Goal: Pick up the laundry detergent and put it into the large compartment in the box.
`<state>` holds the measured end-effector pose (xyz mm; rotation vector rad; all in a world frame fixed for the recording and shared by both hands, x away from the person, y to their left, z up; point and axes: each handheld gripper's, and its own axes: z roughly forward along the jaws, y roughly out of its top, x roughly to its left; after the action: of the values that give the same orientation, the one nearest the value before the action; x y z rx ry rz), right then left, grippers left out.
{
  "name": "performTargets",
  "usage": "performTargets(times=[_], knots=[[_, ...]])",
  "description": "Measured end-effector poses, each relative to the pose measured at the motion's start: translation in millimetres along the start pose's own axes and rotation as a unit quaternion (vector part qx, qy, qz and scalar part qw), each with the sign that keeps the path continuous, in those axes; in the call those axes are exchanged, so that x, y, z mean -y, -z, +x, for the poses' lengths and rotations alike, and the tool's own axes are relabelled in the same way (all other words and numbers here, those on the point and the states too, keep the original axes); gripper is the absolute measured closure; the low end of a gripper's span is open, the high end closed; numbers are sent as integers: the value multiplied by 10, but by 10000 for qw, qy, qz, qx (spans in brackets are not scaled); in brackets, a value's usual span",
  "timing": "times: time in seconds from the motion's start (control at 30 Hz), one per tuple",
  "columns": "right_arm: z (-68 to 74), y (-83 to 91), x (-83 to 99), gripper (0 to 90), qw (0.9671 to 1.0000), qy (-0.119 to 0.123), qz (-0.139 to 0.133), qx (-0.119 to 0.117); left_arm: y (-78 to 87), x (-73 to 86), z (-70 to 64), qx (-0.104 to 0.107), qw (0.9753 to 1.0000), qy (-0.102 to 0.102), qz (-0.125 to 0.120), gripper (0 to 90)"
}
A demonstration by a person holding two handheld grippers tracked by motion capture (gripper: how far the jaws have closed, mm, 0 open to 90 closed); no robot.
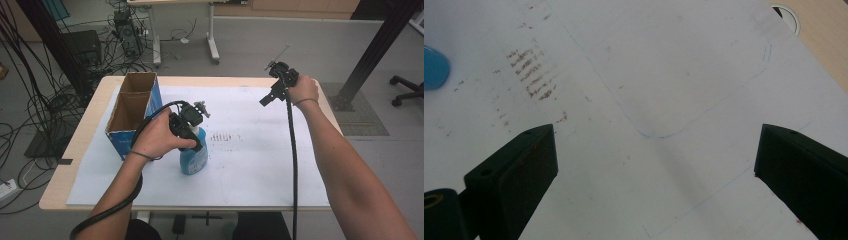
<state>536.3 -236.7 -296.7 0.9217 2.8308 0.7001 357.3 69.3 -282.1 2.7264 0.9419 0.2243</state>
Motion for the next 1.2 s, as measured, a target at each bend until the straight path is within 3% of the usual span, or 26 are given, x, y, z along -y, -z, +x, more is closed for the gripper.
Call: performTargets(times=[0.67, 0.9, 1.2], knots=[[-23, 41, 34, 35, 10000, -44, -2, 48, 65, -64, -38, -92, 9999, 79, 114, 377], [-18, 52, 36, 35, 10000, -34, -31, 51, 237, -118, -74, -2, 10000, 38, 3, 377], [-4, 103, 47, 35, 9999, -33, -64, 99, 593, -253, -168, -99, 9999, -54, -121, 377]])
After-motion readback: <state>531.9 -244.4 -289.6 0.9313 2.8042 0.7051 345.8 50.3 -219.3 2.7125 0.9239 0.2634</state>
